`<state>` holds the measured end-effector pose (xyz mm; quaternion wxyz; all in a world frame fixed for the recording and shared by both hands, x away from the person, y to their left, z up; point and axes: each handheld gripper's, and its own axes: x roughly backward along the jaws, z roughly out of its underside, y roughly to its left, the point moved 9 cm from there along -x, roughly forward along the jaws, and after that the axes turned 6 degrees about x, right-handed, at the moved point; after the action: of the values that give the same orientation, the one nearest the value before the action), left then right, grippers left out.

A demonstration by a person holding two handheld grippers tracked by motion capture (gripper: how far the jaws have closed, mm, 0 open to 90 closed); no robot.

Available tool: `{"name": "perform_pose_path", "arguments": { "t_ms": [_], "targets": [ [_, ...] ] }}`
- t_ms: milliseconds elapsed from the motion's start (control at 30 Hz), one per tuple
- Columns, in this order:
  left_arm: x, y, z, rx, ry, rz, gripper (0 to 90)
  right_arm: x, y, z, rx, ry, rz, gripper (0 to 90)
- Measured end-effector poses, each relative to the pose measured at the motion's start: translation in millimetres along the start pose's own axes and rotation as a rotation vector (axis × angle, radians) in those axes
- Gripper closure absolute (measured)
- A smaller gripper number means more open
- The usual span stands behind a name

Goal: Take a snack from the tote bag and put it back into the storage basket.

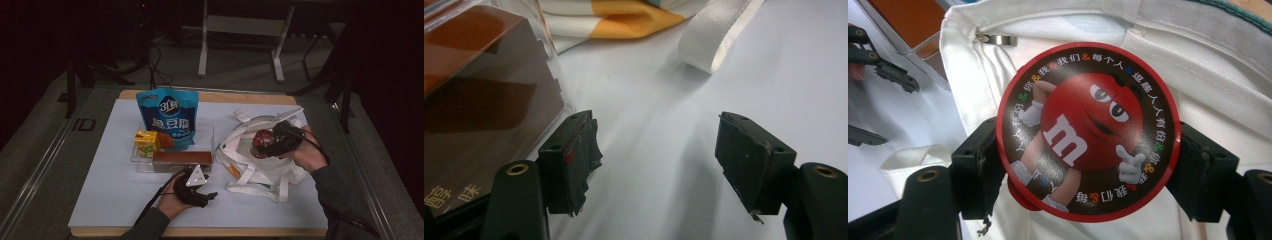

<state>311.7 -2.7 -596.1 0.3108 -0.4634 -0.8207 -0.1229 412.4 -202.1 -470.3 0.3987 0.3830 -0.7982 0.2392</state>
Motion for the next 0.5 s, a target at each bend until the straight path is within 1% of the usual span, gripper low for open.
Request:
{"name": "perform_pose_path", "arguments": {
  "t_ms": [333, 500],
  "targets": [
    [0.0, -0.1, 0.0, -0.001, 0.000, 0.001, 32.4, -1.1, 4.7, -5.0, 0.021, 0.001, -0.005, 25.4],
    [-0.1, -0.1, 0.1, -0.002, 0.001, 0.000, 32.4, -0.8, 7.3, -7.1, 0.022, 0.001, -0.007, 25.4]
  ]
}}
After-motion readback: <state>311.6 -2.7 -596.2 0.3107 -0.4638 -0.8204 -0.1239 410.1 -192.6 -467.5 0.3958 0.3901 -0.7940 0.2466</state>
